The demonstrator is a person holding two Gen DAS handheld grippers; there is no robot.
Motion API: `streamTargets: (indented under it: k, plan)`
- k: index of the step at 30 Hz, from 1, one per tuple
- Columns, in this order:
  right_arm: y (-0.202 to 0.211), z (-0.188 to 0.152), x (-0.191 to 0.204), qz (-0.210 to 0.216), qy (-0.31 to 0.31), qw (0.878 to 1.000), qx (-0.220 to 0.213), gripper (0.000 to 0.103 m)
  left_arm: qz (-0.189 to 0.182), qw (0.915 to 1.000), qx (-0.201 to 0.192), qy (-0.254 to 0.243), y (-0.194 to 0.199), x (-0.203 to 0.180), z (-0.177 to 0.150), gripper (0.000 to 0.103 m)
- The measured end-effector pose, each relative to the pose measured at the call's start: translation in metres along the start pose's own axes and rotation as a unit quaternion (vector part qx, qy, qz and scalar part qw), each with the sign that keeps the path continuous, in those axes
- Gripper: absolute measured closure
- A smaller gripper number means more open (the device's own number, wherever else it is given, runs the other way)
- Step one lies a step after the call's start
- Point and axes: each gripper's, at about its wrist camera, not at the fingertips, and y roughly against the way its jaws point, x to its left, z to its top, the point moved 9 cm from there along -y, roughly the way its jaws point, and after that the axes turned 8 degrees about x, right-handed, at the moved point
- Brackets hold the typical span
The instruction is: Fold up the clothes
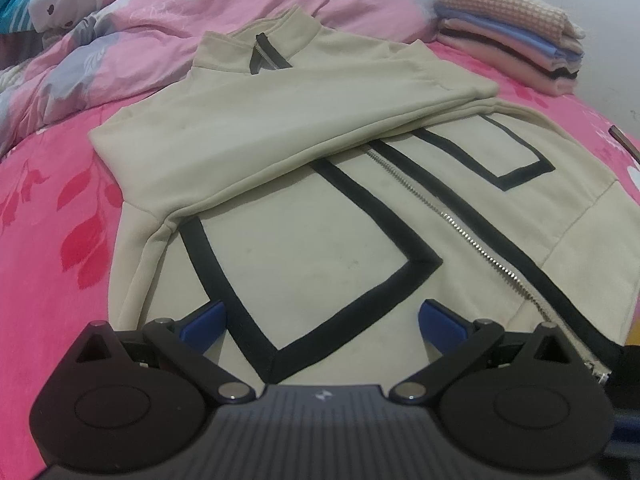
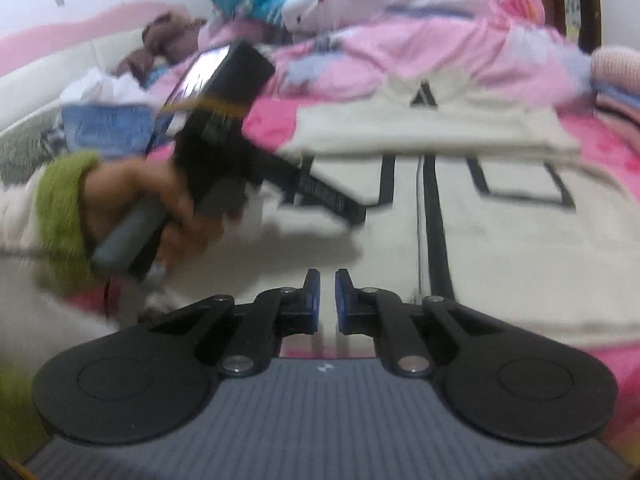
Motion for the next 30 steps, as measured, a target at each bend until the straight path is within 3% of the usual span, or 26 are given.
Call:
streamTargets:
  k: [6, 9, 16, 20, 24, 27, 30]
  plan:
    - [-0.039, -0.020, 0.036, 0.061, 0.049, 0.995, 0.054, 0.096, -0.006, 0.9999, 0.004, 0.010, 0.004, 0.011, -0.004, 0.000]
    - [-0.030, -0.029, 0.059, 0.113, 0.087, 0.987, 0.074, 0.096, -0.011, 0.9999, 0.002, 0.013, 0.004, 0.015, -0.005, 0.000]
    - [-0.036, 0.010, 0.054, 0.107, 0.083, 0.990, 0.031, 0.096, -0.012, 0.9997, 0.002, 0.019, 0.008, 0.020, -0.005, 0.000]
    - [-0.062, -0.006, 0.070, 0.132, 0.108, 0.983, 0.070, 0.096, -0.008, 0.9995, -0.003, 0.030, 0.013, 0.031, -0.002, 0.001]
    - [-0.047, -0.018, 0.072, 0.165, 0.113, 0.976, 0.088, 0.096, -0.010, 0.9988, -0.009, 0.047, 0.014, 0.041, 0.000, 0.001]
    - [-0.025, -0.006, 0.038, 0.128, 0.087, 0.986, 0.067, 0.095, -0.011, 0.9980, -0.017, 0.059, 0.016, 0.045, 0.004, 0.001]
    - [-0.001, 0.021, -0.019, 0.070, 0.027, 0.997, 0.013, 0.094, -0.007, 0.9983, -0.022, 0.054, 0.015, 0.041, 0.009, 0.001]
